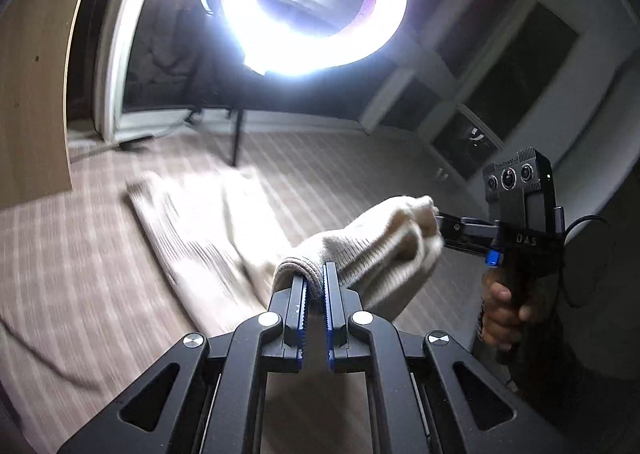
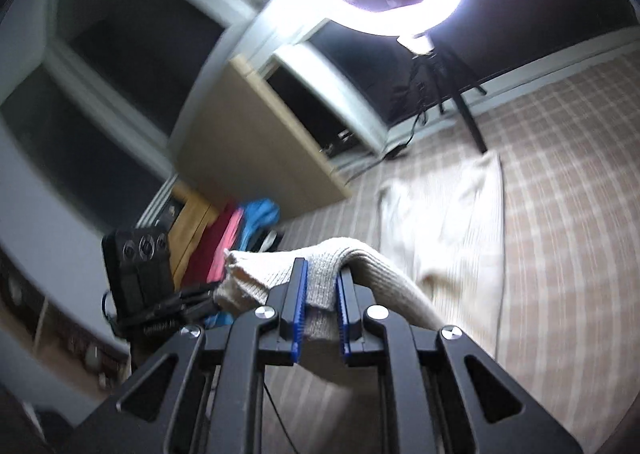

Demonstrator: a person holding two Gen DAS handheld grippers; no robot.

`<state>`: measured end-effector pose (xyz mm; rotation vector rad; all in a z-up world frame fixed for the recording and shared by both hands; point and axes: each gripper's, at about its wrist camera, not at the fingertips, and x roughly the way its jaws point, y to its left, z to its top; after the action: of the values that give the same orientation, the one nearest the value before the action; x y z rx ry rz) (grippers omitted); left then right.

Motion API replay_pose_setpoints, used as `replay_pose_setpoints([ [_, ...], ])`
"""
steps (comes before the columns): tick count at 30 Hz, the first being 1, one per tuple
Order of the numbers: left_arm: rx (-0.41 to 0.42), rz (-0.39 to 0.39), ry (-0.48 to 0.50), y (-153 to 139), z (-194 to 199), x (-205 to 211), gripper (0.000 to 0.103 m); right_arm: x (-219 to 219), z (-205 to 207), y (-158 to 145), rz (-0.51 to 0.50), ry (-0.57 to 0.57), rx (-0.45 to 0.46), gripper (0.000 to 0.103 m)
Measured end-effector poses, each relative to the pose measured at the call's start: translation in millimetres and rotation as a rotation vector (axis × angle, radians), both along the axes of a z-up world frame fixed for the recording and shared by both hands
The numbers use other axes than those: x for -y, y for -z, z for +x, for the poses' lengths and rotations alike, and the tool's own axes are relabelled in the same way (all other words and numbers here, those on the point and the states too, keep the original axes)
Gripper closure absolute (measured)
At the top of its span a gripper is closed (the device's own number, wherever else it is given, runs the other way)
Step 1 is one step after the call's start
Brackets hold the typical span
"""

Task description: Fold clothes

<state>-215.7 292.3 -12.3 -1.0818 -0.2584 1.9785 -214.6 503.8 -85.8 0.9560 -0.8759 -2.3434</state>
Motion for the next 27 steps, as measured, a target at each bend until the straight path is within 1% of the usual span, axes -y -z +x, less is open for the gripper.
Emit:
replay_pose_setpoints([
  [4,0.07,0.012,-0.03,26.3,-60.2,9.4,0.097,-10.5,-63.0,26.0,-0.021,0.079,0.063,0.09],
  [6,0.105,0.016,-0.046,39.4,-90.4,12.3,0.097,-18.9,-87.0,38.4,-0.03,0.12,0.091,0.09],
  [11,0.162,-0.016,-0.074,73.8,-122.7,8.0,0.097,-35.9,-137.0,80.8,-0.051,0.172,0.17,0.09],
  [17,0.21,-0.061,-0.104,107.5,-150.9,-1.4,0.097,-35.0,-178.9,115.1,-0.002,0.147,0.248,0.09],
  [24,0.245,-0.128,-0.112,135.0,-184.9,-9.7,0.097,-41.4,-211.4,142.2,0.019,0.147,0.302,0.09],
  [26,0.267,-0.148,-0.095,143.5,-191.1,-13.2,0.095,-45.3,-215.3,151.3,-0.012,0.151,0.322,0.09],
  [27,0.279,-0.155,-0.09,145.8,-192.9,-13.6,0.095,-47.5,-216.9,155.3,-0.029,0.153,0.332,0.088],
])
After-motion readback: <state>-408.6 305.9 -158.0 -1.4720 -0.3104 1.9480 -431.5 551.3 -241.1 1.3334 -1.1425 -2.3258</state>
